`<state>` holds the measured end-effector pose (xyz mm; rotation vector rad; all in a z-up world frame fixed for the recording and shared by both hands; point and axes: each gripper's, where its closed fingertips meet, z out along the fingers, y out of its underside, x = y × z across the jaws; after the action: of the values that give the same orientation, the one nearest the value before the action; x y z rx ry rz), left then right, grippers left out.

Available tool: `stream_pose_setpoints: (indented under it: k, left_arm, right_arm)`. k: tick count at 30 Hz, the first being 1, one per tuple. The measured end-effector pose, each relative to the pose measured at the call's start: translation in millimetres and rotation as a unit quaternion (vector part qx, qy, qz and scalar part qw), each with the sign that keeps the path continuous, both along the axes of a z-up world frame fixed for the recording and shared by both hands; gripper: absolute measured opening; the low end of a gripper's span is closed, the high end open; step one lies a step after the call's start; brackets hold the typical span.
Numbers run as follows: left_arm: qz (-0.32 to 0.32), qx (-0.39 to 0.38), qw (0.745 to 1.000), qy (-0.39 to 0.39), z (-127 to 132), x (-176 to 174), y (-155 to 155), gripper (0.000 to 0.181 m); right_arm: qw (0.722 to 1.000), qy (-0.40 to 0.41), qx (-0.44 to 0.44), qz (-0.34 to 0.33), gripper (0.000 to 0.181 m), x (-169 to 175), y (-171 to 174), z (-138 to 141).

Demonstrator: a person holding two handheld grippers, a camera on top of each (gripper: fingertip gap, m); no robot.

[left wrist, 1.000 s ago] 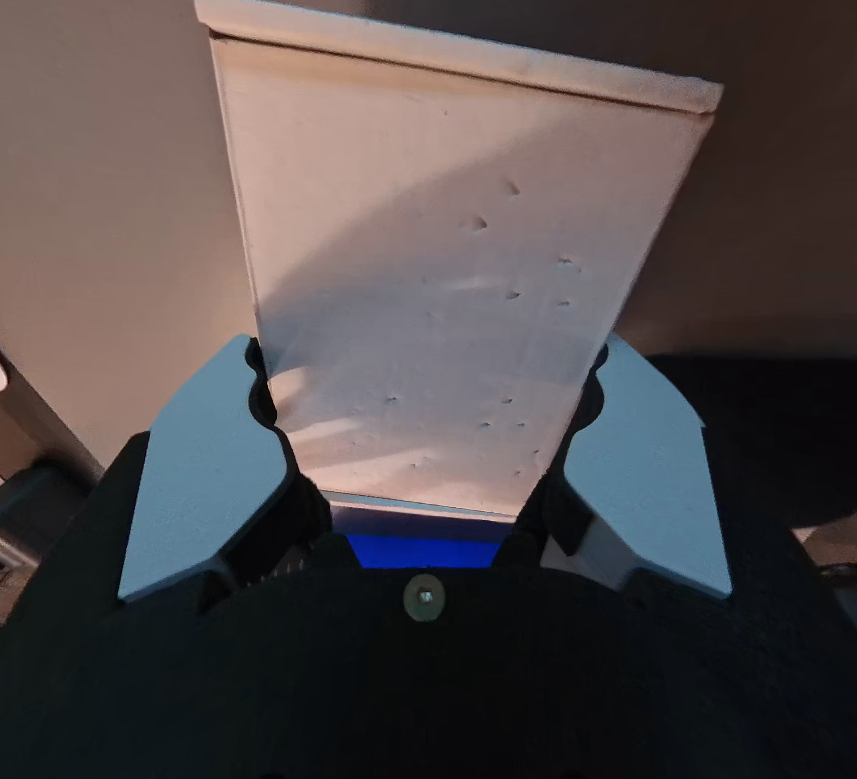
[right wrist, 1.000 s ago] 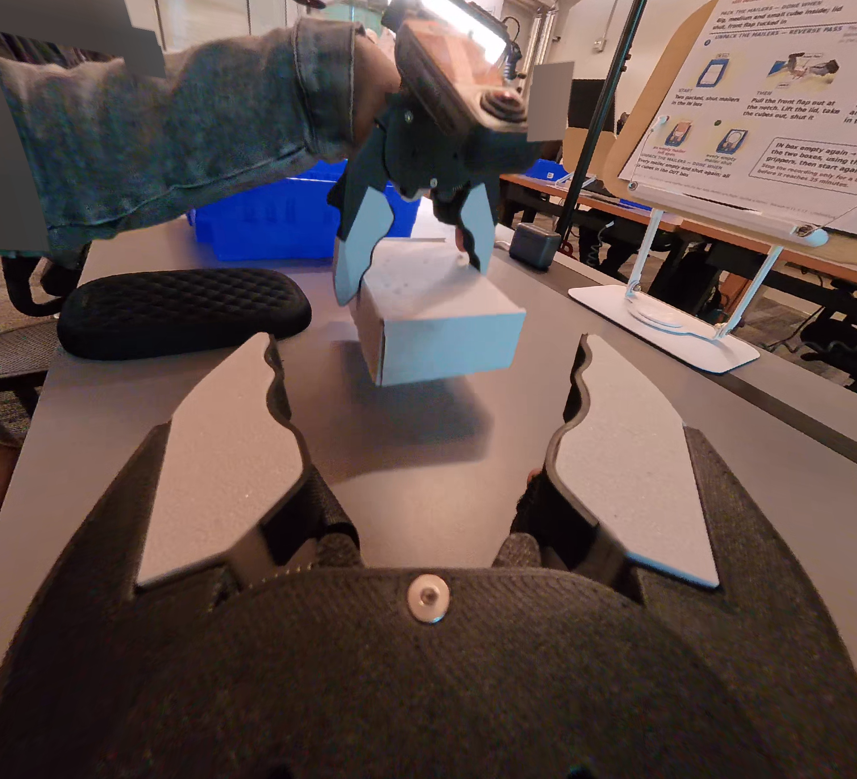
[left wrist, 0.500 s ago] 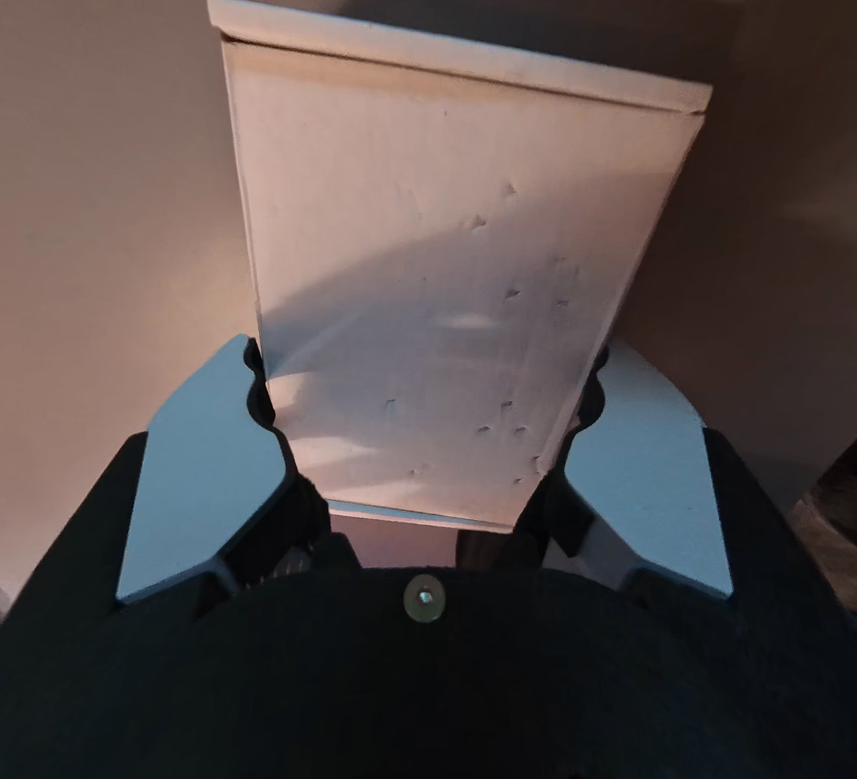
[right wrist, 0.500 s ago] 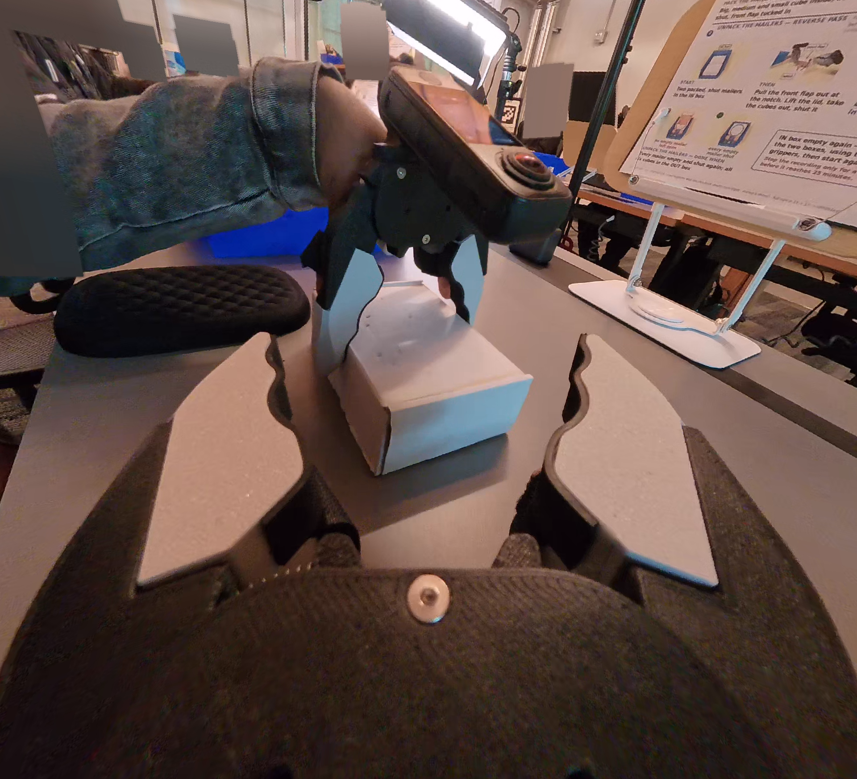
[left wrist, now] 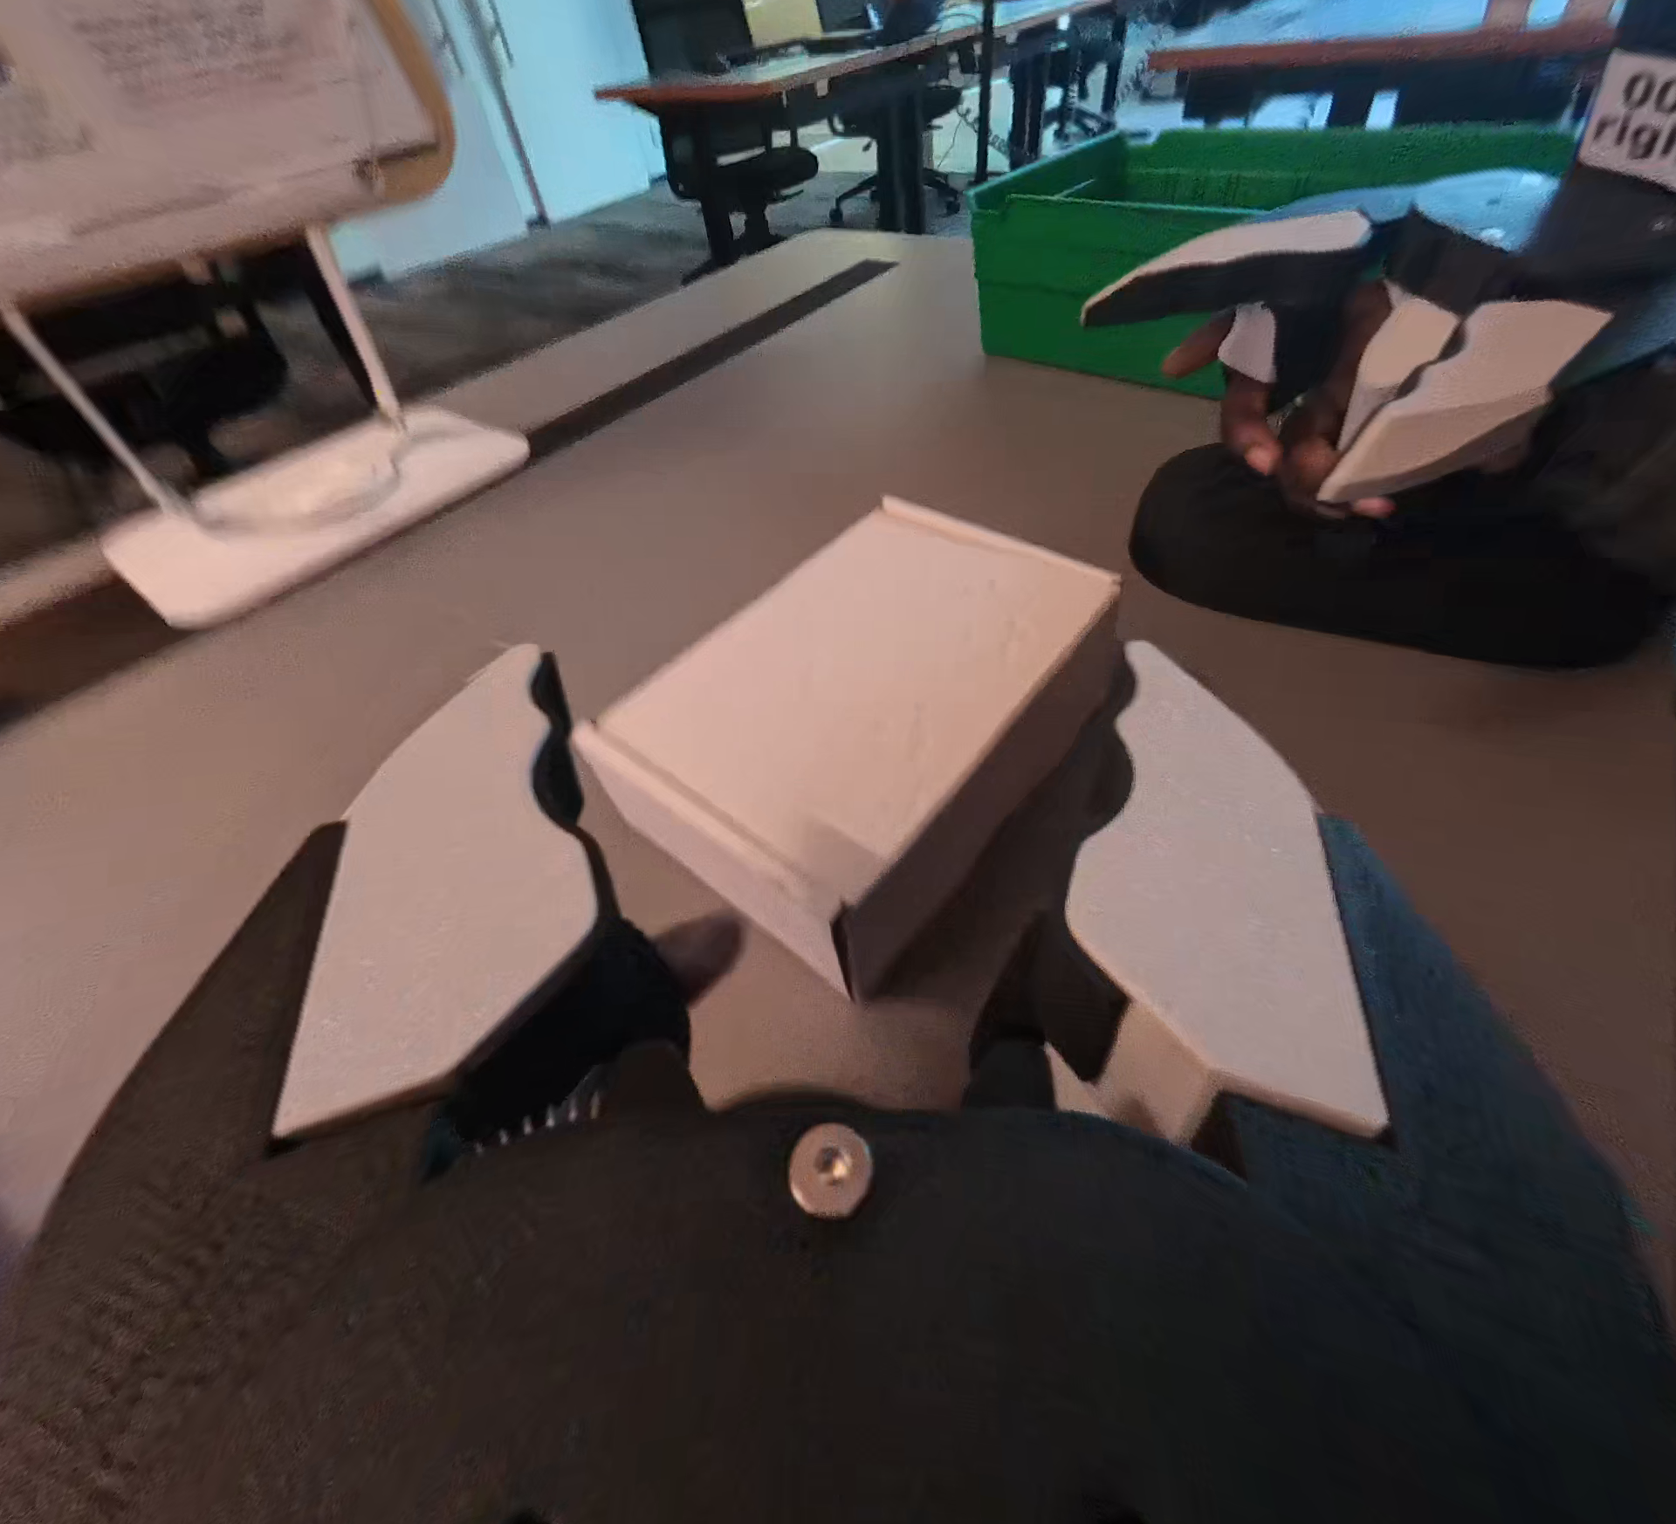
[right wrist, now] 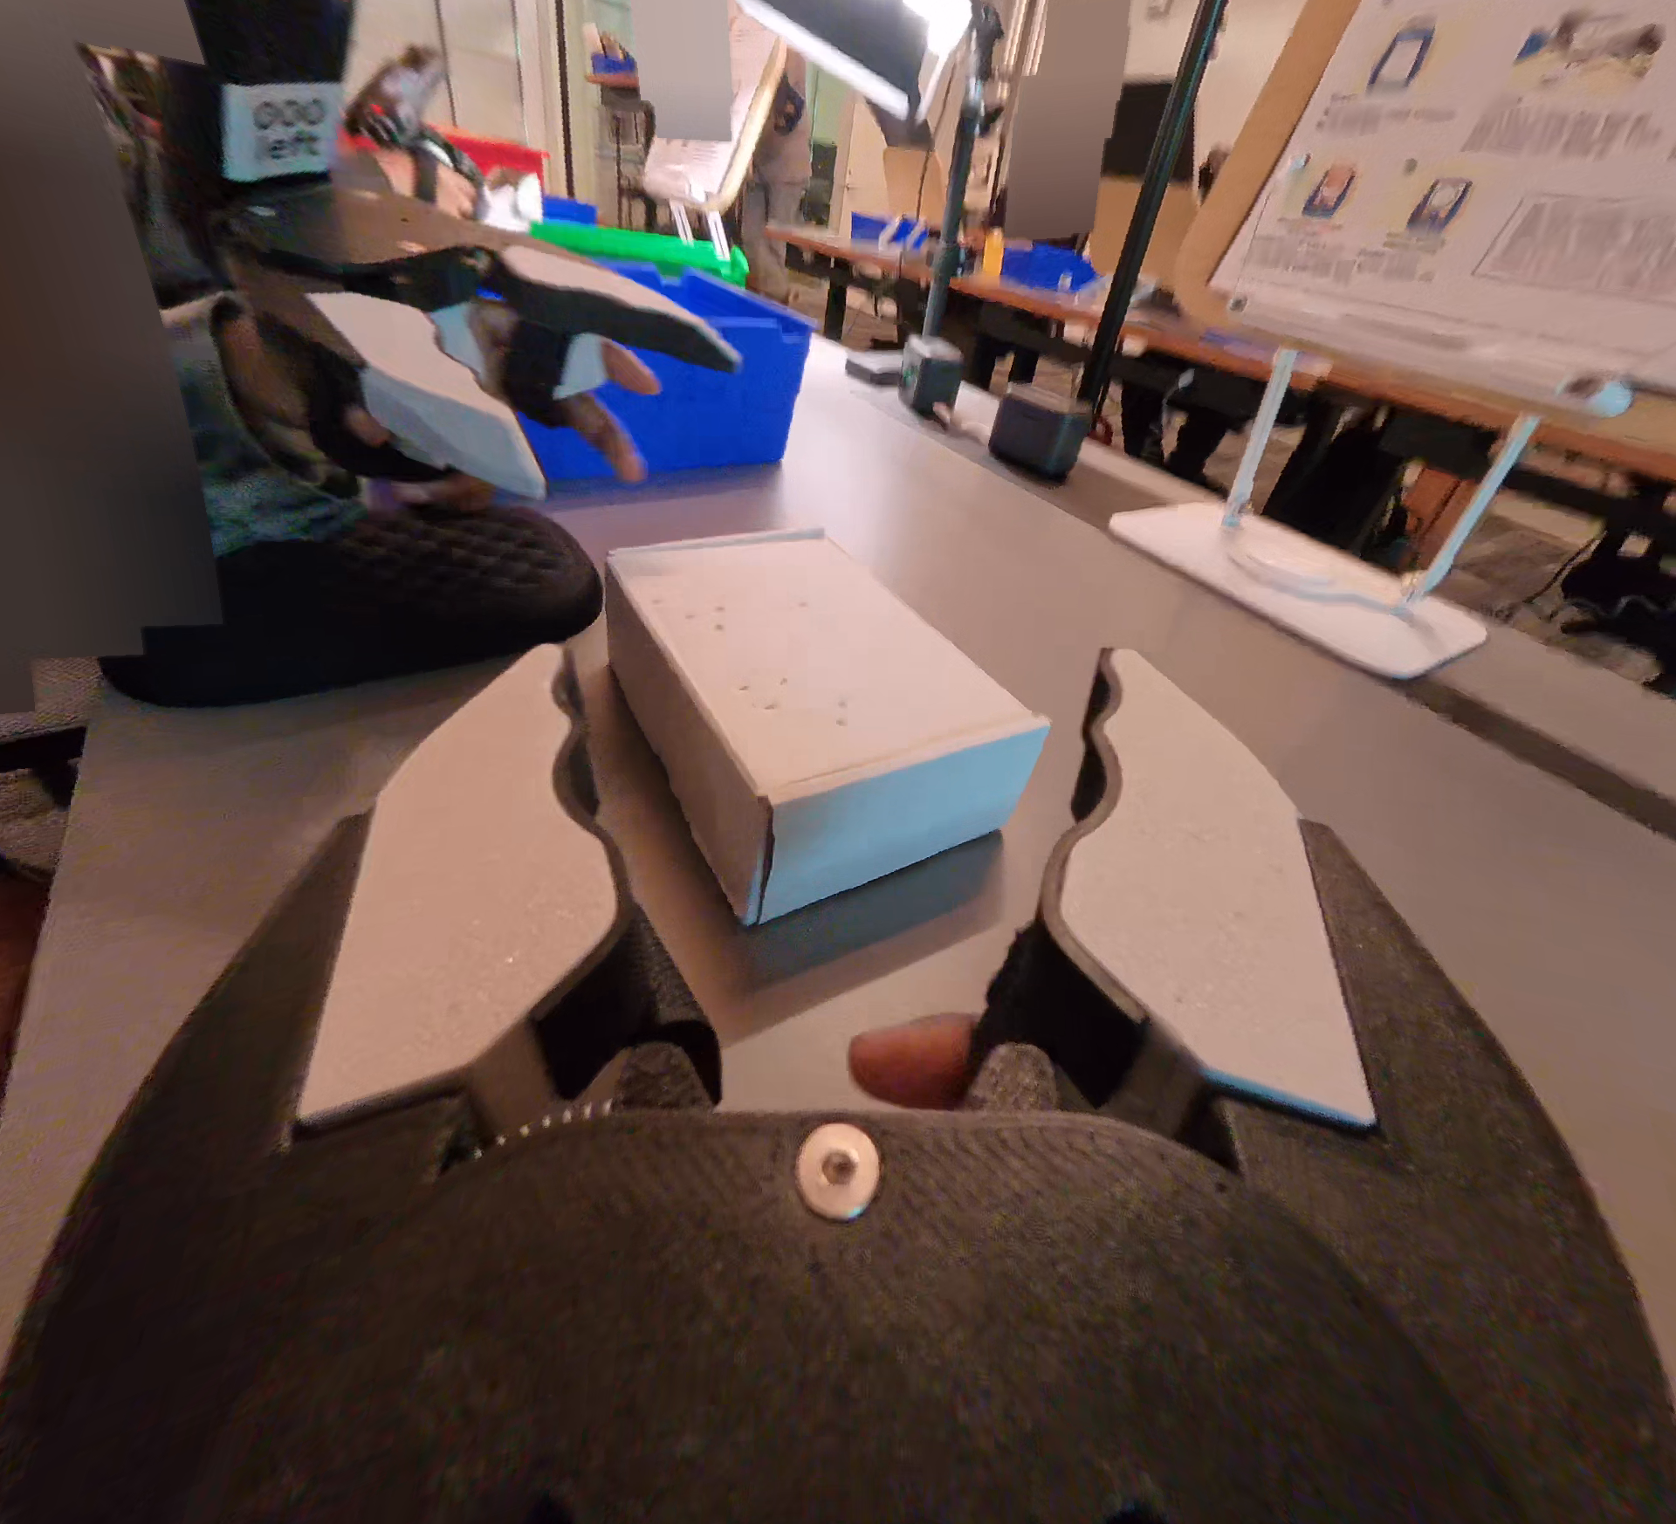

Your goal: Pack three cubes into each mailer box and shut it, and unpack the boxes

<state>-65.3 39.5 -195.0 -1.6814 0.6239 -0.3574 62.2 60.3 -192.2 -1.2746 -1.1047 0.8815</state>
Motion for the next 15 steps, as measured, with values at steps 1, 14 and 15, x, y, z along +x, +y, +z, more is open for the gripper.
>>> stream_pose_setpoints:
  k: [1,14,15]
  left_arm:
    - [0.000,-0.028,0.999,-0.025,-7.9,-6.3,-6.4,0.107]
    - [-0.047,-0.194,0.980,0.022,-68.6,1.5,-18.2,0.091]
    - [-0.048,-0.196,0.979,0.022,-69.2,1.5,-18.3,0.090]
  right_arm:
    - [0.999,-0.022,-0.028,0.002,0.100,-1.8,-1.4,-5.7]
    - [0.942,-0.188,-0.269,0.073,0.084,-17.3,-21.5,-71.8]
    - [0.938,-0.204,-0.271,0.078,0.084,-17.7,-24.5,-76.0]
